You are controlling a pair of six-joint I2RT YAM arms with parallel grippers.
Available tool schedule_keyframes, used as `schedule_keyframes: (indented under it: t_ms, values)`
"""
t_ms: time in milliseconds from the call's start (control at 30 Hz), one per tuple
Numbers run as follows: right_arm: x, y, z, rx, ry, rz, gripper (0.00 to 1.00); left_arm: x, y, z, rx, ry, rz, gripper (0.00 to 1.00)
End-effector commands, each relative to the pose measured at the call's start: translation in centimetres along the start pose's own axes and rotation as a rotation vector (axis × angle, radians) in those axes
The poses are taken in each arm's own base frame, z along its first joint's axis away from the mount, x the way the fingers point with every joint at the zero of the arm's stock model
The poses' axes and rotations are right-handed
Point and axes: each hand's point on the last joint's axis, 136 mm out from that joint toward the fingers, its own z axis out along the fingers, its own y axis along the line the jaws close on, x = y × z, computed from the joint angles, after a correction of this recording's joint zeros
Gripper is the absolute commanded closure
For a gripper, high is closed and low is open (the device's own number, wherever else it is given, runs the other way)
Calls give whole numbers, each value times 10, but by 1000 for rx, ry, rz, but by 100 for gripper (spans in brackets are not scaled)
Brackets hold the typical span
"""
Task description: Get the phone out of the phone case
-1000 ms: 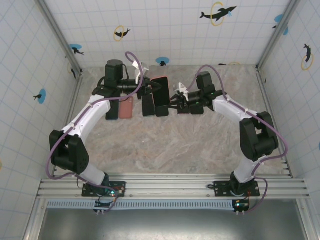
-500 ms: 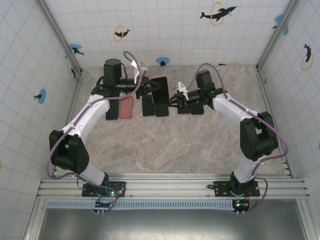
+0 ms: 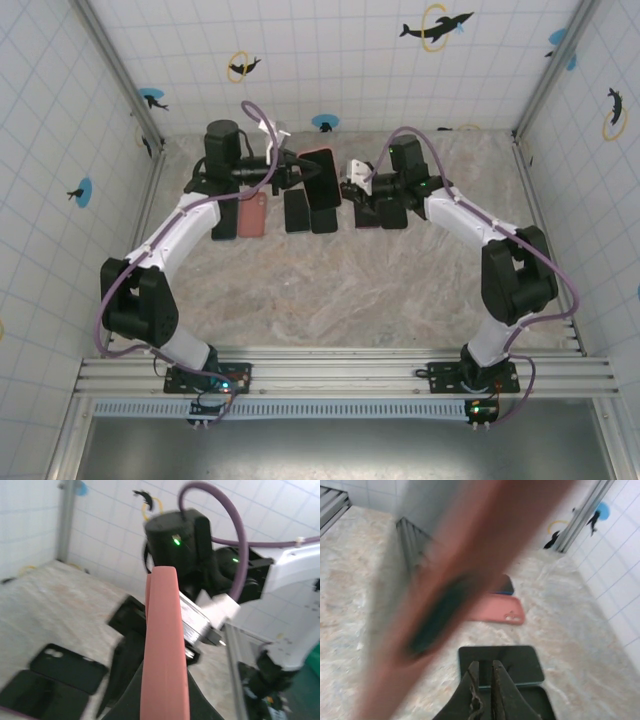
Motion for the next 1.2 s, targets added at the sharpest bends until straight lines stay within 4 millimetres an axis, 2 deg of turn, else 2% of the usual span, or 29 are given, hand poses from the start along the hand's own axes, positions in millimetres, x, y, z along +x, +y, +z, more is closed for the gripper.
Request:
schedule_keyframes:
  t_ms: [0,133,200,267,333,367,467,567,667,833,1067,1167]
  values:
    - [-48,-25,-6,83,-133,-90,100,-8,-35,3,129,2,1,100]
    - [-55,-19,-5,58,-162,-45,100,-10,-27,3,95,-8,16,100]
    - [-48,-17,-11,71,-154,1,100,-16,-19,-2,45,-29,35,100]
    - [-41,-18,-22,98,-164,74,92,-26,-18,-7,24,-57,54,100]
    - [-29,-9,-29,88,-137,119,78,-30,-20,-10,14,-63,95,100]
    - [-22,-3,-30,75,-106,123,74,-29,-18,-11,-2,-58,119,100]
    - [-4,21,-32,5,-14,160,66,-24,-13,-13,-50,-37,180,100]
    - [-3,34,-36,-40,-2,196,61,-26,-12,-11,-24,-32,165,100]
    - [-2,41,-35,-76,10,197,60,-25,-12,-10,-5,-26,151,100]
    - [-10,42,-26,-130,-11,179,62,-24,-11,-10,3,-23,141,100]
    - [-22,41,-18,-167,-56,172,67,-21,-12,-10,-2,-11,139,100]
    - [-19,43,-16,-172,-44,178,72,-21,-12,-10,0,-9,140,100]
